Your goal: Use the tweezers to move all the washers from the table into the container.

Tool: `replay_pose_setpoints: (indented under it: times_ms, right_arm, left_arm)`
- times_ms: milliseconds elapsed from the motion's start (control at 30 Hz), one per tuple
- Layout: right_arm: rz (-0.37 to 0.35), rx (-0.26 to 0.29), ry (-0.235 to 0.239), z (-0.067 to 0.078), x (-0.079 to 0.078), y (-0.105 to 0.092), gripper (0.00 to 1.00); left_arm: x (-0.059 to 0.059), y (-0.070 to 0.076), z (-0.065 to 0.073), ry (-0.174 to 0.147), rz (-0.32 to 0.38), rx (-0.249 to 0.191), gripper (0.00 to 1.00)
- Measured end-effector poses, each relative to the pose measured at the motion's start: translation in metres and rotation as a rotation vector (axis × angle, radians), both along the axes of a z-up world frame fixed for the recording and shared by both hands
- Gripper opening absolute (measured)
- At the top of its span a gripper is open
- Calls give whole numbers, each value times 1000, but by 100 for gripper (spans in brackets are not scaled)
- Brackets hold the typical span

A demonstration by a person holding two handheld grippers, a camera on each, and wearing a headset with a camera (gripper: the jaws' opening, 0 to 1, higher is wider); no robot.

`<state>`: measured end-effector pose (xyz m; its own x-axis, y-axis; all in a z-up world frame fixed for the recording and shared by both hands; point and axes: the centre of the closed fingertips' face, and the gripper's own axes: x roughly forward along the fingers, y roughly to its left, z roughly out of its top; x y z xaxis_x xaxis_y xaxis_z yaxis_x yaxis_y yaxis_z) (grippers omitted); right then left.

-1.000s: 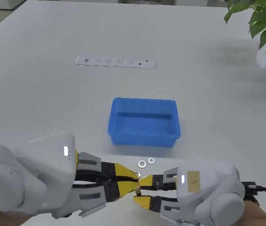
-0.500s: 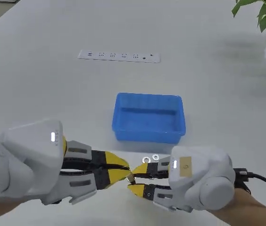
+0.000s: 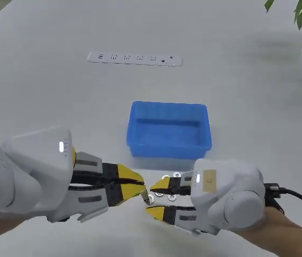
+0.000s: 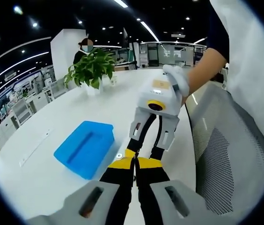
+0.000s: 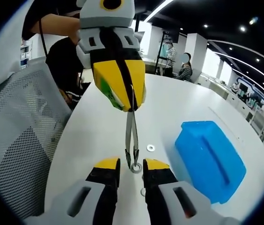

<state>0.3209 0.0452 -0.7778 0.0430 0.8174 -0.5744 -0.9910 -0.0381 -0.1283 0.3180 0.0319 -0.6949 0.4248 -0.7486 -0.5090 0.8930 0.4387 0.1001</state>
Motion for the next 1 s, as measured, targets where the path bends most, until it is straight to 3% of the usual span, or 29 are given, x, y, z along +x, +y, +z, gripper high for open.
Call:
replay_pose_setpoints:
  times_ms: [300, 600, 667, 700, 800, 1000]
  right_arm:
    - [-16, -14, 13, -4, 0, -10, 23]
    - [-28, -11, 24, -4, 1, -11, 24]
    - [-27, -8, 26, -3, 1, -9, 24]
    - [-27, -7, 26, -3, 1, -8, 24]
    - [-25, -4, 26, -2, 3, -7, 24]
    - [3, -5, 38, -2, 7, 3, 23]
  left_arm:
    - [1, -2, -4, 23, -35, 18, 5]
    - [4, -1, -5, 106, -99, 36, 5]
    - [4, -4, -5, 143, -130, 34, 5]
    - [7, -3, -5, 133, -134, 40, 5]
    - [10, -3, -5, 165, -142, 30, 5]
    - [8, -1, -7, 193, -159, 34, 5]
